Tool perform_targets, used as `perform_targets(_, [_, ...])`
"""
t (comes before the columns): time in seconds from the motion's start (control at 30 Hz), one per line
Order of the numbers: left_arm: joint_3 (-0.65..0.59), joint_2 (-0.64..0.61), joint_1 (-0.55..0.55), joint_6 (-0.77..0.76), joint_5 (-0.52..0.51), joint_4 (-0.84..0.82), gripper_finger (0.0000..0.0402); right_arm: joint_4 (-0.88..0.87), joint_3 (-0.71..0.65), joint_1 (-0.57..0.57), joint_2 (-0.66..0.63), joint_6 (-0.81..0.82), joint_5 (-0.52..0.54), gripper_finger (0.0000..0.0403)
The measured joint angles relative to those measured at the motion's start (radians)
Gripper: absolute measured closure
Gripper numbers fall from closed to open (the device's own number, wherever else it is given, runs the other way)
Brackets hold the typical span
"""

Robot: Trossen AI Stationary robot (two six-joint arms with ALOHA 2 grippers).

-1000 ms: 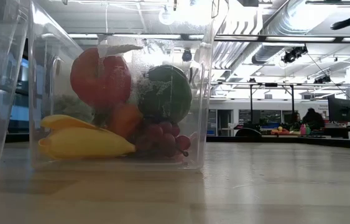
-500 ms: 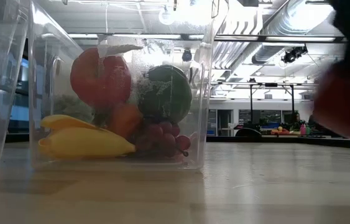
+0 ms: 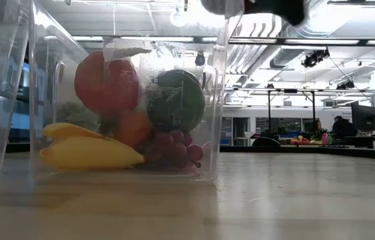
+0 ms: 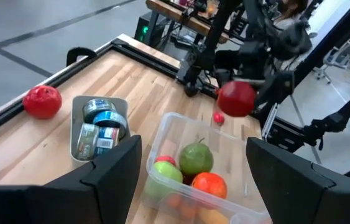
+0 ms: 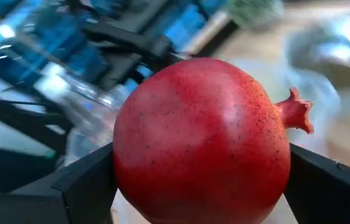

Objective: Pick & Place Food Item
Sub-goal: Put the pomegranate into the right transparent bin

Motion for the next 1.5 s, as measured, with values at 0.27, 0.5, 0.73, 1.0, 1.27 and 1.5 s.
perform_targets(0.27, [0.0, 0.005, 0.0, -0.014, 0.062, -0.025, 0.012, 0.26, 0.003, -0.162, 0.039, -0.252, -0.282, 0.0036])
perform_targets(0.5, [0.0, 0.005, 0.0, -0.02, 0.071, -0.042, 0.012, 0.325, 0.002, -0.202, 0.068, -0.372, -0.388, 0.0035])
perform_targets(0.73, [0.0, 0.005, 0.0, -0.021, 0.067, -0.042, 0.012, 0.327, 0.002, -0.225, 0.068, -0.44, -0.399, 0.0014])
perform_targets(1.0, [0.0, 0.005, 0.0, -0.051, 0.017, -0.041, 0.012, 0.223, 0.002, -0.262, 0.069, -0.405, -0.488, 0.0005])
perform_targets(1.27, [0.0, 0.007, 0.0, -0.066, -0.007, -0.041, 0.012, 0.223, 0.002, -0.299, 0.069, -0.436, -0.581, 0.0004])
perform_targets(1.5, [0.0, 0.024, 0.0, -0.046, -0.102, -0.04, 0.012, 0.223, 0.002, -0.333, 0.069, -0.38, -0.503, 0.0003])
